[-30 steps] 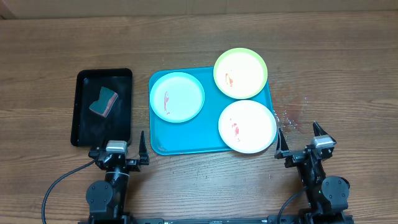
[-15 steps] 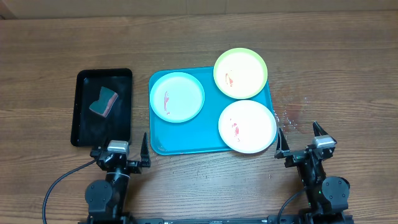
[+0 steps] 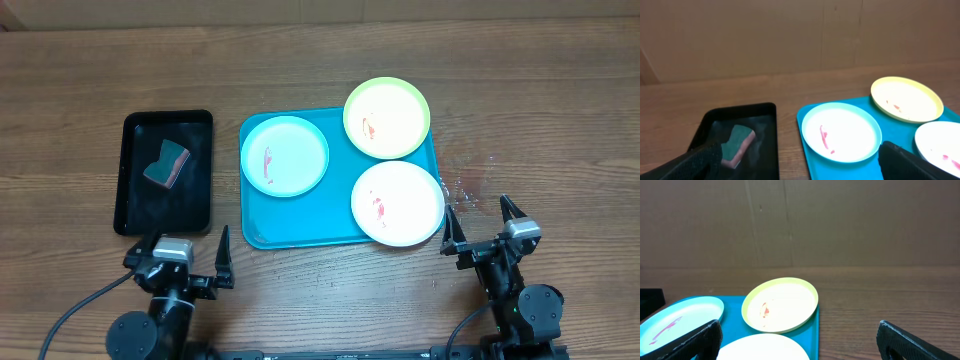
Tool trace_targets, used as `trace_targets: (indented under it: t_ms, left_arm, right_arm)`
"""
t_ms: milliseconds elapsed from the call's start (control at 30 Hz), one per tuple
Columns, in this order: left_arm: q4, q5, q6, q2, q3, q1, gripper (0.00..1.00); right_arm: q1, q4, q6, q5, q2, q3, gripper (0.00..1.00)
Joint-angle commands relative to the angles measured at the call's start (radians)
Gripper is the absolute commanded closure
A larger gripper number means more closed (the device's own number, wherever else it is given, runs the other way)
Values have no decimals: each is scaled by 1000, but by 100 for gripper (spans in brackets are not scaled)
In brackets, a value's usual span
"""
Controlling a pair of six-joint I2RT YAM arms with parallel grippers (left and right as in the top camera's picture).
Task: Clean dirty plates on tray and stack at the side
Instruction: 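Move the left gripper to the sponge and the right gripper to the white plate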
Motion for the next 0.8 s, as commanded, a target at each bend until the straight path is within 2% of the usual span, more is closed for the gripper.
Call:
trace_targets:
  t_ms: [0, 300, 433, 567, 700, 767]
  left_arm:
    - [-15, 11, -7, 81, 84, 4, 0]
    - [-86, 11, -5, 437, 342, 4, 0]
    - [-169, 11, 19, 581, 485, 4, 0]
    - [-236, 11, 55, 695, 591, 4, 0]
    - [-235, 19, 53, 750, 620, 4, 0]
    - [-235, 19, 53, 768, 620, 4, 0]
  right_arm:
    - [-2, 7, 11, -7, -5, 47, 0]
    - [-2, 6, 13, -52, 116, 175, 0]
    - [-2, -18, 97, -103, 246, 298, 0]
    - [-2, -130, 105, -166, 402, 470, 0]
    - [-2, -290, 105, -190, 571, 674, 0]
    - [-1, -417, 105, -211, 706, 839, 0]
